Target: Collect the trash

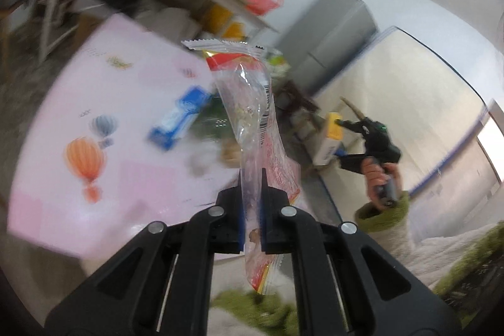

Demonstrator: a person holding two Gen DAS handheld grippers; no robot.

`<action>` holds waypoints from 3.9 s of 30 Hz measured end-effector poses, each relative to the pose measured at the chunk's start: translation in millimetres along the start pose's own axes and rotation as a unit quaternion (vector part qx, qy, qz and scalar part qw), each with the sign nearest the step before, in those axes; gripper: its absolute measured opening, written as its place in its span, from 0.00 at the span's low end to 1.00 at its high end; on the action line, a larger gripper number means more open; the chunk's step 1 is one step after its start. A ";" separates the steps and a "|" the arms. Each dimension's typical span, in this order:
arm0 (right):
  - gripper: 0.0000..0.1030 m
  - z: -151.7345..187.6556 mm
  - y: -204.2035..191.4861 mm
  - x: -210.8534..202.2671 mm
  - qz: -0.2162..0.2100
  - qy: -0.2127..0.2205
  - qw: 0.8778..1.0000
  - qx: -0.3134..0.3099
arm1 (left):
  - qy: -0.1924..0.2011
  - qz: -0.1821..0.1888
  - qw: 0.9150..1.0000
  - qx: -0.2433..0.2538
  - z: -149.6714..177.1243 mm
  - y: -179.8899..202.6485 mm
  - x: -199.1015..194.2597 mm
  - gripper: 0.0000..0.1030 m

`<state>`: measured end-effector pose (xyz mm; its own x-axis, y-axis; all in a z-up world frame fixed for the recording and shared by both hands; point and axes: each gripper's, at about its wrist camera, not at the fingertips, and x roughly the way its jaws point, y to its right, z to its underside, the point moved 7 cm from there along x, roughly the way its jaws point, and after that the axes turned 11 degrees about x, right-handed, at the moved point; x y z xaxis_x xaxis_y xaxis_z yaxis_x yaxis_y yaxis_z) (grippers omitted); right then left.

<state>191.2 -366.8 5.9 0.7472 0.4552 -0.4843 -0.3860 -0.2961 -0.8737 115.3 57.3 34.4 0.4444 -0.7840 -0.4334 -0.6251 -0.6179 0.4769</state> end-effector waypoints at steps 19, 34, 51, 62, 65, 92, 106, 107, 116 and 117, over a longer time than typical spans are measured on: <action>0.69 -56.8 228.5 -211.7 0.005 0.194 0.968 0.160 | -0.252 0.074 0.927 0.270 -31.0 255.9 358.4 0.05; 0.69 -76.5 345.0 -190.4 0.031 0.176 0.951 0.251 | -0.424 0.022 0.872 0.244 92.3 280.6 628.2 0.23; 0.69 -114.4 371.0 -144.0 0.099 0.143 0.954 0.243 | -0.337 0.003 0.910 0.241 20.0 258.0 537.8 0.59; 0.82 -166.0 390.3 -83.7 0.235 0.123 0.937 0.228 | -0.220 -0.013 0.955 0.199 -45.0 190.7 332.0 0.70; 0.82 -151.8 382.9 -85.2 0.220 0.120 0.943 0.220 | -0.192 -0.030 0.966 0.170 -43.1 154.4 280.9 0.71; 0.82 68.7 9.6 16.6 0.037 -0.022 0.973 -0.225 | -0.105 -0.134 0.980 0.104 54.6 18.9 128.7 0.80; 0.45 127.5 -14.6 120.3 0.000 -0.153 0.972 -0.179 | -0.073 -0.154 0.963 0.210 55.9 27.4 191.8 0.77; 0.43 129.1 -13.9 123.3 0.000 -0.161 0.971 -0.174 | -0.072 -0.153 0.962 0.212 56.1 27.8 193.8 0.76; 0.32 143.1 -6.6 140.7 0.016 -0.204 0.966 -0.160 | -0.069 -0.154 0.965 0.203 58.0 23.4 204.8 0.60; 0.32 145.4 -6.7 142.3 0.023 -0.205 0.965 -0.164 | -0.068 -0.159 0.964 0.200 57.7 22.2 204.5 0.60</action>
<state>221.5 -178.0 -63.8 0.4307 0.7096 -0.5577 -0.1709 -0.5426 -0.8224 155.3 -113.3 -87.7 0.5837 -0.5262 -0.6184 -0.6798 -0.7332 -0.0178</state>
